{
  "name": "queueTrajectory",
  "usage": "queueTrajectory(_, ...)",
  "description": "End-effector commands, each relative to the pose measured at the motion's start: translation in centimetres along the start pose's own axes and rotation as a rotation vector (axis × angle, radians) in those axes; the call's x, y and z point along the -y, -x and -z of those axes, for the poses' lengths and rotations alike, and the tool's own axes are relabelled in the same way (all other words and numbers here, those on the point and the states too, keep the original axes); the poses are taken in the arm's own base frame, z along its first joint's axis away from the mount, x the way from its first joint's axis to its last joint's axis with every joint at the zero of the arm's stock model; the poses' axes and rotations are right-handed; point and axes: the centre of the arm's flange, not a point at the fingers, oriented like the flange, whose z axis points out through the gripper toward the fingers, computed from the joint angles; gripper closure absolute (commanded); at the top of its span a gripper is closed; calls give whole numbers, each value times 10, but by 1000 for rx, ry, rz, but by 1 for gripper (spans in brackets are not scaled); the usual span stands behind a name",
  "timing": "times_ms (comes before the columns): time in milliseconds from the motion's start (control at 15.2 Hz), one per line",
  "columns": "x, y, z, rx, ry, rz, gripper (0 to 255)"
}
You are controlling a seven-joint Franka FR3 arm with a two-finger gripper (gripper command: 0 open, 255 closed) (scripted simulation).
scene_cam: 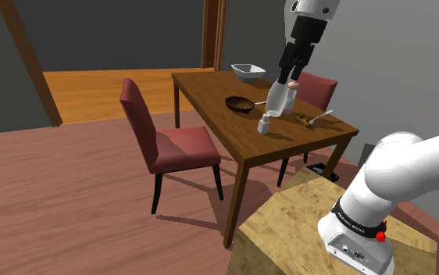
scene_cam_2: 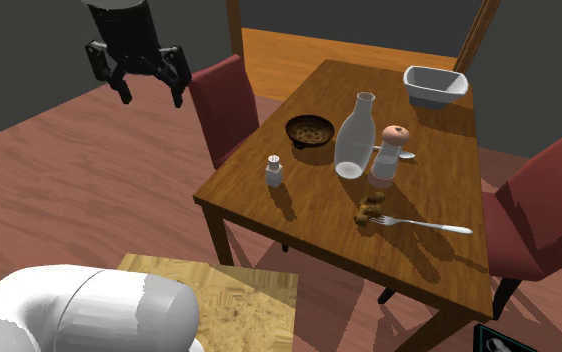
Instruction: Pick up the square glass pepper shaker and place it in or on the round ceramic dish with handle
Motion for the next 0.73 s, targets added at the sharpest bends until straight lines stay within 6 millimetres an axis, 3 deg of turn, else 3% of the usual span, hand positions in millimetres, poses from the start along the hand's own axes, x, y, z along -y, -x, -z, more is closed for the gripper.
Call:
queueTrajectory(0, 0, 0, 0, 0, 0, 0, 0)
queueTrajectory(660, -85, -57, -89, 64, 8, -55, 0)
